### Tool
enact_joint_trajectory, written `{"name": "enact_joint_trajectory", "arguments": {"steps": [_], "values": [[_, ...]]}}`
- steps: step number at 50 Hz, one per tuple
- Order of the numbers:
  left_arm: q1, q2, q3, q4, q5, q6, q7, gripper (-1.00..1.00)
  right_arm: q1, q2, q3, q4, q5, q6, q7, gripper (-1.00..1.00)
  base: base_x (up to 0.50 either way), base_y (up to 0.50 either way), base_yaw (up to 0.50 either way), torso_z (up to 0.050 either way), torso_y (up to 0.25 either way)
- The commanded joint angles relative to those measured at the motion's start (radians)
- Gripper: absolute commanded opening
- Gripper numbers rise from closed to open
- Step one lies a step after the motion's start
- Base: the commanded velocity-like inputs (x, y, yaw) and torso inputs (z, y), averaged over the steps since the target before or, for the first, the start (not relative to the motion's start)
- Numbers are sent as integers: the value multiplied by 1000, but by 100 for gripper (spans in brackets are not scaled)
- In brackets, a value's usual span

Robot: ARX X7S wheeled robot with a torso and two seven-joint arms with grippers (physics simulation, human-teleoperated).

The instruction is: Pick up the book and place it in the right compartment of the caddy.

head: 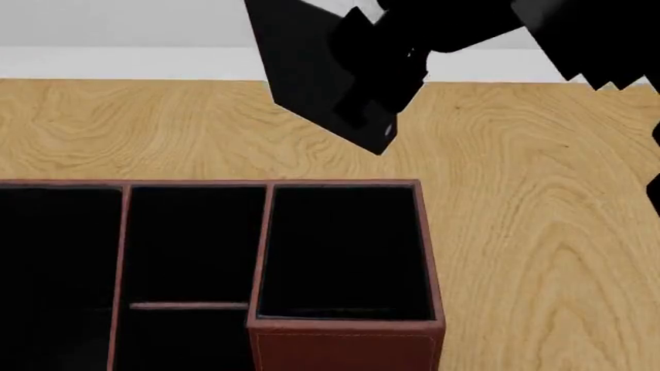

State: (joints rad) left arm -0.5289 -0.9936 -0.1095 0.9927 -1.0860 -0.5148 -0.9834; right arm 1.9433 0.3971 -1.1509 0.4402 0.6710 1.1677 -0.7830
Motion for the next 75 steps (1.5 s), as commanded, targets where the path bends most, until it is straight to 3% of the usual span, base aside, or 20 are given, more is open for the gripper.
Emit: {"name": "enact_joint_trajectory", "arguments": {"steps": [1,19,75], "values": [[23,14,7,-8,26,17,15,100,-2,61,-39,-112,-12,32,-41,-100,0,0,0,0,0],[24,18,17,-10,31,30,20,100,-50,132,-9,-294,70,119,-7,-100,0,0,0,1,1],[44,10,39,-14,48,43,9,100,-306,131,-27,-276,70,4,92,-100,0,0,0,0,1]]}}
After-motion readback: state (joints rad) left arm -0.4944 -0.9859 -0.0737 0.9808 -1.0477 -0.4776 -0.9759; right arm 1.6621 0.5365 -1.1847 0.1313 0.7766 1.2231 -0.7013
